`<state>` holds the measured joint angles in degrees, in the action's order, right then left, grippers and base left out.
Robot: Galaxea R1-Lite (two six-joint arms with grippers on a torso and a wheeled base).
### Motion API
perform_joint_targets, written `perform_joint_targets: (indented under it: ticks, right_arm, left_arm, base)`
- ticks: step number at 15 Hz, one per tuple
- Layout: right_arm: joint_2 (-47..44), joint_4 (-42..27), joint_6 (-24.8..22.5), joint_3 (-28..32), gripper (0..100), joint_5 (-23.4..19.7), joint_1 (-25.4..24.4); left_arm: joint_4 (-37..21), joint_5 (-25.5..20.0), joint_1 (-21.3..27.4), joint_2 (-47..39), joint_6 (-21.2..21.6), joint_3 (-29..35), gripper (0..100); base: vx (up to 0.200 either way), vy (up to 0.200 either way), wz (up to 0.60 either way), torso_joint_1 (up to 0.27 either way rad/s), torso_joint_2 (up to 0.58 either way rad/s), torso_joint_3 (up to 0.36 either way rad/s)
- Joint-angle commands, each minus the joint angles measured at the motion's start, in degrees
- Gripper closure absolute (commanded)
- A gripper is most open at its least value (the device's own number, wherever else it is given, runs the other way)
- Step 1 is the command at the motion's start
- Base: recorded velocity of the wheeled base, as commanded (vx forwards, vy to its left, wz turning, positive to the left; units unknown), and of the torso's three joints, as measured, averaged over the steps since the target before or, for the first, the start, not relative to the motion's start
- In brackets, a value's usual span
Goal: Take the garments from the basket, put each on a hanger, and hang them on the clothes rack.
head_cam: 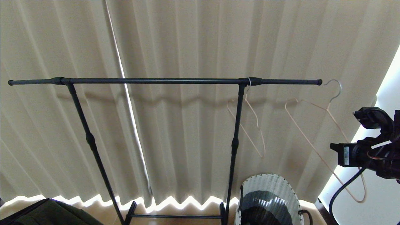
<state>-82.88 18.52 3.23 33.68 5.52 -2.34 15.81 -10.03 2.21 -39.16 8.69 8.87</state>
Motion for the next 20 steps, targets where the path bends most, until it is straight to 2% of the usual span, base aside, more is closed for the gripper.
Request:
perform_joint_targets:
  ticks: [1,5,9,12,13,17,20]
  right_arm:
    - [2.82,0.03,-0.07,-1.95,100,-0.07,-0.03]
    - [4.49,-0.24,0.02,-2.75,100,-0.86,-0.03]
    - [5.98,0.03,0.02,-3.89,100,-1.83,-0.91]
    - [7.83,-0.06,0.11,-3.98,100,-2.36,-3.11]
    - [8.79,0.12,0.11,-4.24,100,-2.36,-5.48]
    - [11.6,-0.24,0.11,-4.68,100,-2.36,-11.37]
    - [12.04,-0.41,0.11,-4.77,100,-2.27,-12.95]
  left_arm:
    - [0.01,0.01,-0.01,0.4,0.1,0.0,100]
    - [0.01,-0.07,-0.01,0.66,0.1,0.0,100]
    - [0.01,-0.07,-0.01,1.45,0.1,0.09,100]
    - [0.01,-0.07,-0.01,1.36,0.01,0.18,100]
    - [0.01,0.01,-0.01,1.36,0.01,0.27,100]
    - [0.01,0.01,-0.01,1.36,0.01,0.27,100]
    - [0.01,0.01,-0.01,1.36,0.01,0.27,100]
  base:
    - [-0.2,0.0,0.0,0.002,0.0,0.002]
    - [-0.2,0.0,0.0,0.004,0.0,0.004]
    - [0.0,0.0,0.0,0.0,0.0,0.0]
    - [0.0,0.0,0.0,0.0,0.0,0.0]
    - [0.0,0.0,0.0,0.0,0.0,0.0]
    - [0.0,0.2,0.0,0.001,0.0,0.002]
    - [0.0,0.2,0.0,0.007,0.0,0.001]
